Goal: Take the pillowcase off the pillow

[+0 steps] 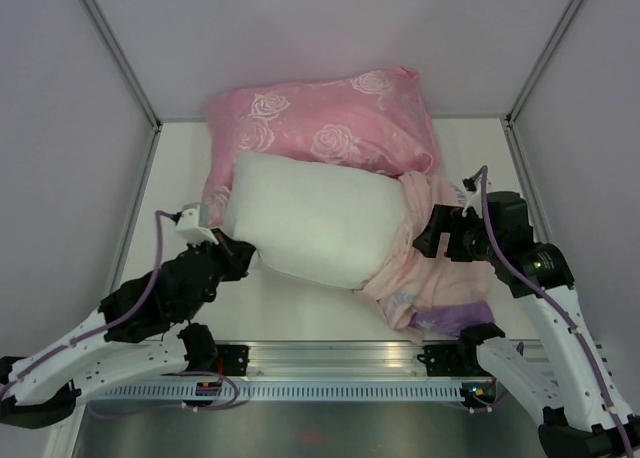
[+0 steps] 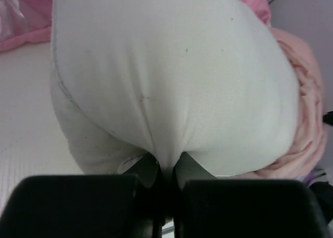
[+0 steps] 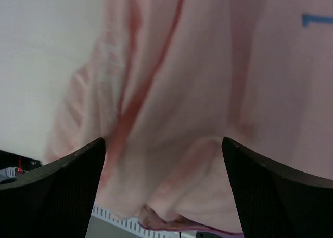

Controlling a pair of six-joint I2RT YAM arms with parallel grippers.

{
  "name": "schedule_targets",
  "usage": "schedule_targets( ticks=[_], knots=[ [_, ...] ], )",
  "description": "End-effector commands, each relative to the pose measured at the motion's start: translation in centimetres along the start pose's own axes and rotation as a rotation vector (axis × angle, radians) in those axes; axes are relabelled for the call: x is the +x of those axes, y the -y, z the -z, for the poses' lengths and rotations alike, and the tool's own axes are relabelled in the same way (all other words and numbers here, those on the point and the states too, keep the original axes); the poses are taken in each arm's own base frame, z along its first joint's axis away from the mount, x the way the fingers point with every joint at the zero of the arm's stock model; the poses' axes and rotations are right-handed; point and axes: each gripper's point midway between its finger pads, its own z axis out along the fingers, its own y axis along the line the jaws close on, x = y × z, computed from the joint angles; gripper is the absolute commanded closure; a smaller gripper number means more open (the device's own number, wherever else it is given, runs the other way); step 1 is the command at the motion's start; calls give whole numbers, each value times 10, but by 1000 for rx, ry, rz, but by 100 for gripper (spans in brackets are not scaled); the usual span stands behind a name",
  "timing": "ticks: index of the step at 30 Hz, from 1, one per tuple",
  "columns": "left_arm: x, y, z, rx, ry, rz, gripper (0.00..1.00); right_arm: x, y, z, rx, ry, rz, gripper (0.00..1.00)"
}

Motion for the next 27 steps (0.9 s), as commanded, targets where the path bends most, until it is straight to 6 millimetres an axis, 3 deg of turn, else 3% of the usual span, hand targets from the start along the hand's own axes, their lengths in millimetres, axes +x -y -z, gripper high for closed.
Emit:
schedule_targets(
  ticks=[1, 4, 5, 6, 7, 9, 10, 11, 12, 13, 16, 17, 21, 22, 25, 27],
  knots=[
    [-49, -18, 36, -6, 130, 104, 98, 24, 2, -27, -22, -84, -30, 2],
    [-44, -16, 44, 49, 104, 127, 98, 38, -6, -60, -22, -118, -38, 2],
    [-40, -12, 45, 82, 83, 125, 98, 46, -22, -75, -42, -149, 1, 2],
    [-37, -9, 45, 104, 78, 127, 98, 44, -24, -84, -6, -139, 15, 2],
    [-37, -9, 49, 128, 79, 138, 98, 51, -49, -97, -36, -177, 78, 2],
    [-30, -9, 51, 157, 60, 161, 98, 49, -75, -111, -59, -189, 123, 2],
    [-30, -10, 53, 161, 61, 176, 98, 54, -88, -128, -74, -219, 145, 2],
    [-33, -14, 58, 171, 72, 209, 98, 45, -115, -128, -118, -203, 170, 2],
    [-34, -16, 61, 172, 77, 217, 98, 42, -126, -132, -127, -208, 181, 2],
    [-34, -21, 64, 167, 77, 218, 98, 27, -138, -138, -100, -177, 206, 2],
    [-39, -39, 75, 141, 100, 238, 98, 26, -164, -125, -95, -151, 300, 2],
    [-44, -47, 77, 111, 123, 264, 98, 25, -161, -121, -76, -139, 310, 2],
    [-55, -71, 91, 66, 182, 309, 98, 13, -105, -88, 137, -63, 288, 2],
    [-56, -73, 92, 66, 190, 312, 98, 17, -87, -72, 169, -60, 284, 2],
    [-60, -73, 92, 66, 207, 311, 98, 37, -62, -50, 168, -75, 246, 2],
    [-63, -71, 93, 67, 208, 305, 98, 51, -47, -46, 197, -95, 205, 2]
  ],
)
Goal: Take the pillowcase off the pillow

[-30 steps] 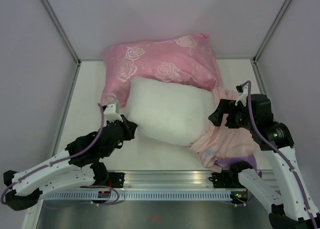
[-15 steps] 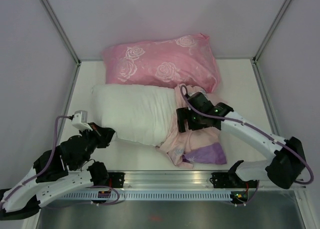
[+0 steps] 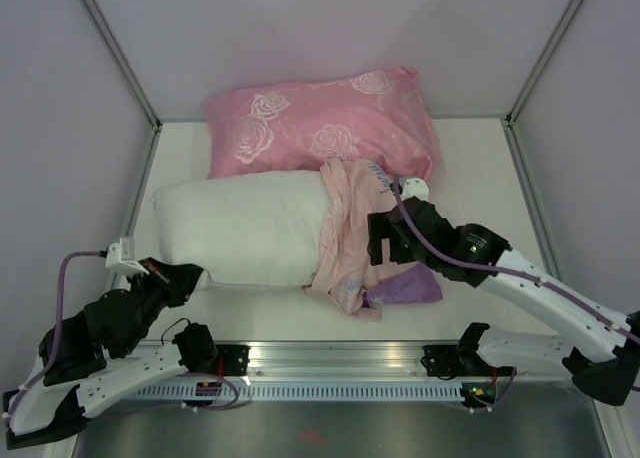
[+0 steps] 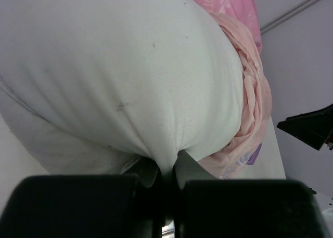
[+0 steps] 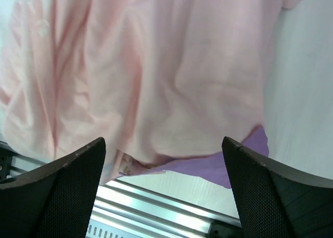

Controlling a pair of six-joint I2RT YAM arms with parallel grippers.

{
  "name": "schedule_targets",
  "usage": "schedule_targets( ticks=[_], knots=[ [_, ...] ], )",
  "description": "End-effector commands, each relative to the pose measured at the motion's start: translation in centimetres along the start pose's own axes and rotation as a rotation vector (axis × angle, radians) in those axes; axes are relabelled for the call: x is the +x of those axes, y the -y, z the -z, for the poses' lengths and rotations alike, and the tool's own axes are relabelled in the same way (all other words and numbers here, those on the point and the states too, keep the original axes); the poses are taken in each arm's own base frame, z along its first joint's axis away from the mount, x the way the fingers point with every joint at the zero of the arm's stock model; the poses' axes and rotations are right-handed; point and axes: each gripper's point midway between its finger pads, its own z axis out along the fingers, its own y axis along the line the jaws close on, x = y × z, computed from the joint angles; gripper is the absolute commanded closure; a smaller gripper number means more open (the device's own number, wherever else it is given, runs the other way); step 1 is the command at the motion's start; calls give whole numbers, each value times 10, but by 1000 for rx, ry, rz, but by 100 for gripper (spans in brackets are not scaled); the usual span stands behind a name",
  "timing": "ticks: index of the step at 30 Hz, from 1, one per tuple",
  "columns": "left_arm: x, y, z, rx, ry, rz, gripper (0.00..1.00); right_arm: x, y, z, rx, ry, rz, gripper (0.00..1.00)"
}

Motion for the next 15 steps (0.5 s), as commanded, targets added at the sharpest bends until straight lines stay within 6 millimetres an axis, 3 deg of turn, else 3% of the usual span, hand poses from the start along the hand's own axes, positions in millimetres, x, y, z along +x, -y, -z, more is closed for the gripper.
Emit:
schedule_targets(
  ticks=[1, 5, 8, 15],
  knots=[
    [-30, 20, 4, 38, 84, 106, 98, 47, 42, 6, 131, -73, -62, 2],
    [-32, 24, 3, 41, 85, 90, 98, 74, 60, 3, 158, -68, -134, 2],
    [-32, 23, 3, 46, 89, 89, 98, 92, 48, -6, 55, -86, -158, 2],
    [-34, 21, 8, 52, 88, 91, 98, 98, 48, -33, 71, -44, -179, 2]
  ],
)
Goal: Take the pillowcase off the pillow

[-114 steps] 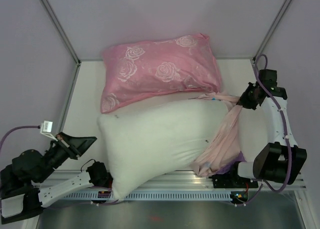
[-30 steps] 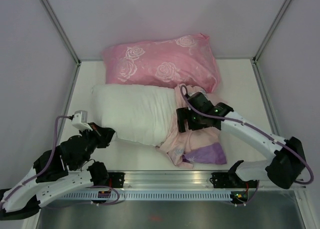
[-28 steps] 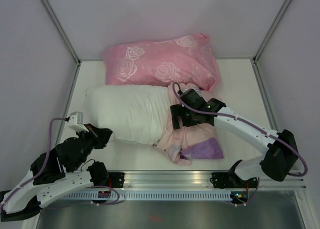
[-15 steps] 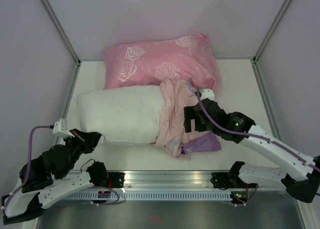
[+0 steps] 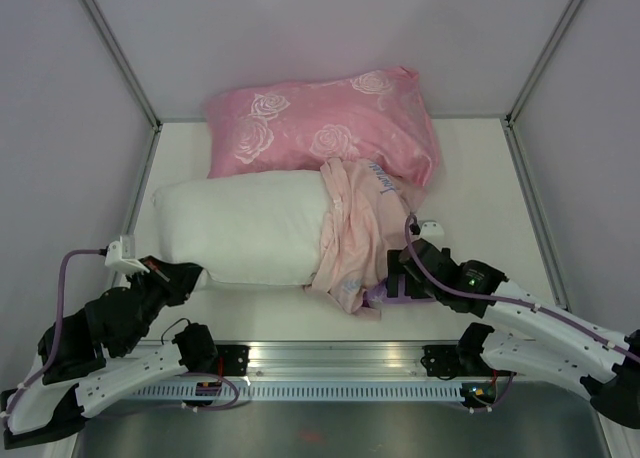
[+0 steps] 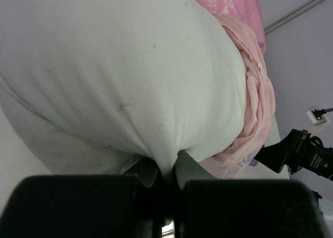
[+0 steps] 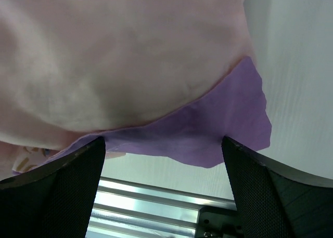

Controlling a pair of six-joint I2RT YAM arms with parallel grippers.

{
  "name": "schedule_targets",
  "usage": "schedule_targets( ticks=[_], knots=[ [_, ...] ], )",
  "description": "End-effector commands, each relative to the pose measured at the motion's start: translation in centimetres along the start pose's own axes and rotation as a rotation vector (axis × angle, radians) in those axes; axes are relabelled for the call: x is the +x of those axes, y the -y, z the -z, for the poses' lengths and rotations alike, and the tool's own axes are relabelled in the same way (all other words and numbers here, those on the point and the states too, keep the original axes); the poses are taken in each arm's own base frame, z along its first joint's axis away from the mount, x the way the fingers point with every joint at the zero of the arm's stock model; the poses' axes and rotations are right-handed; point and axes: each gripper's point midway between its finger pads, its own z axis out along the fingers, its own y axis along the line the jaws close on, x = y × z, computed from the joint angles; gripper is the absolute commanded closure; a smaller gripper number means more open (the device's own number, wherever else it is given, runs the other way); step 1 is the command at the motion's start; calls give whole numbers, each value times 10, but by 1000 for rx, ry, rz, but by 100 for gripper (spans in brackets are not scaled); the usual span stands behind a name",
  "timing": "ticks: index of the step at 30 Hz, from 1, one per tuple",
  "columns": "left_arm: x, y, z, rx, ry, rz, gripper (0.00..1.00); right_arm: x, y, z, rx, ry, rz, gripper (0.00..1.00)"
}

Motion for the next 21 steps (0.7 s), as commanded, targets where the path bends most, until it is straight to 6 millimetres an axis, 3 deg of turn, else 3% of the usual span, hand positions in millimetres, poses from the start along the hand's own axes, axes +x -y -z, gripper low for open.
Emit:
schedule_targets(
  ticks=[1, 9, 12, 13, 14, 15, 16, 18, 19, 21],
  knots=[
    [-32, 18, 9, 64, 84, 98, 98, -17, -15, -11, -28, 75, -72, 2],
    [-41, 17, 18, 89, 101, 127, 98, -23, -2, -28, 71, 142, -161, 2],
    [-46, 16, 22, 87, 105, 126, 98, -17, 1, -34, 74, 143, -187, 14],
    [-49, 16, 24, 89, 110, 130, 98, -16, 2, -35, 73, 143, -196, 29],
    [-51, 15, 25, 91, 117, 135, 98, -14, 3, -35, 69, 146, -218, 51],
    [-52, 15, 25, 90, 119, 132, 98, -14, 2, -34, 62, 148, -226, 52],
    [-54, 15, 27, 92, 124, 136, 98, -14, 3, -33, 58, 153, -238, 71],
    [-55, 13, 27, 86, 128, 133, 98, -16, 3, -29, 39, 171, -258, 83],
    [-58, 13, 29, 88, 135, 139, 98, -18, 4, -27, 35, 181, -263, 97],
    [-60, 9, 31, 79, 143, 141, 98, -25, 8, -16, 38, 211, -292, 100]
  ],
)
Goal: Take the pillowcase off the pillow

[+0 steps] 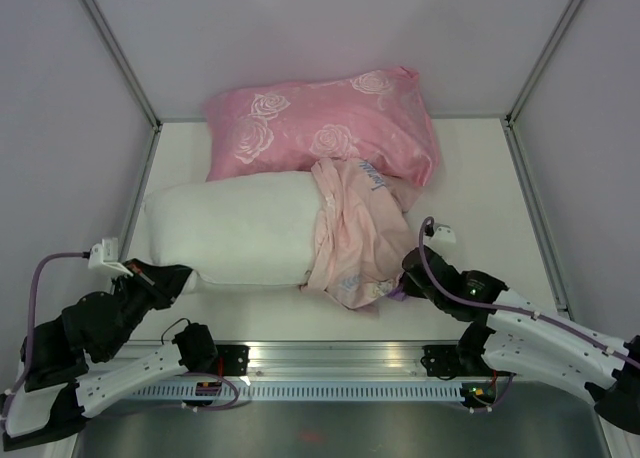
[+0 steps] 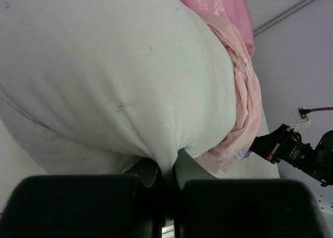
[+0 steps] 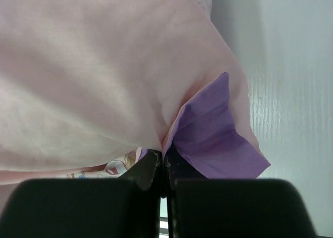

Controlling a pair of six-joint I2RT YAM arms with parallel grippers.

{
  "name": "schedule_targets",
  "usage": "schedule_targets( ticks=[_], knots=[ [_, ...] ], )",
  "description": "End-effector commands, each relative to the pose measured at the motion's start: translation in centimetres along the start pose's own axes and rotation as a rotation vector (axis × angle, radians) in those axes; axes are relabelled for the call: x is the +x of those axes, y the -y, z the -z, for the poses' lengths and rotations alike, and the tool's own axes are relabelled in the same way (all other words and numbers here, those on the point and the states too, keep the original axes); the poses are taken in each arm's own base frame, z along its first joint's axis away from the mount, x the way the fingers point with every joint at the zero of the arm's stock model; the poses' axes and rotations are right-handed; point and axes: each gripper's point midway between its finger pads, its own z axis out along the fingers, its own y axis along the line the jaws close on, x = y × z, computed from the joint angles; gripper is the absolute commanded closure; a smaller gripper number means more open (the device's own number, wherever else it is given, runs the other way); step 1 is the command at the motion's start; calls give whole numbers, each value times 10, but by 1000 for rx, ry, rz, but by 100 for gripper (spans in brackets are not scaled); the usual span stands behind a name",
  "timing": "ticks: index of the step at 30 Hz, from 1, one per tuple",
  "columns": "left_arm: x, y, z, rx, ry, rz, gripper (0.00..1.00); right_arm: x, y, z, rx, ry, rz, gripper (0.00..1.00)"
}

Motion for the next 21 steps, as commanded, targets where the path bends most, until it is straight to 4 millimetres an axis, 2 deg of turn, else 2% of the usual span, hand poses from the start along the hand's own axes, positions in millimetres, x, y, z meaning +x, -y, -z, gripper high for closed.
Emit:
schedule_targets(
  ticks=[1, 4, 5, 7, 8, 10, 11, 15, 16, 17, 21],
  knots=[
    [-47, 10, 14, 48, 148, 120, 98, -25, 6, 12, 22, 108, -77, 100],
    [-53, 6, 19, 40, 169, 126, 98, -56, 8, 35, 17, 210, -109, 100],
    [-55, 5, 20, 38, 176, 129, 98, -75, 9, 53, 15, 263, -128, 100],
    [-60, 1, 24, 29, 190, 130, 98, -100, 14, 74, 35, 345, -131, 100],
    [-63, -1, 26, 31, 201, 139, 98, -129, 22, 100, 75, 440, -157, 100],
    [-69, -4, 29, 30, 219, 134, 98, -158, 31, 127, 124, 531, -157, 100],
    [-71, -7, 31, 26, 228, 132, 98, -183, 39, 153, 166, 614, -174, 100],
    [-78, -16, 38, 17, 252, 141, 98, -231, 52, 207, 271, 760, -174, 100],
    [-78, -18, 39, 11, 254, 140, 98, -239, 49, 211, 294, 772, -155, 100],
    [-79, -20, 41, 10, 256, 143, 98, -250, 51, 228, 307, 801, -157, 100],
    [-87, -32, 49, -15, 281, 166, 98, -280, 70, 271, 477, 922, -151, 100]
  ],
)
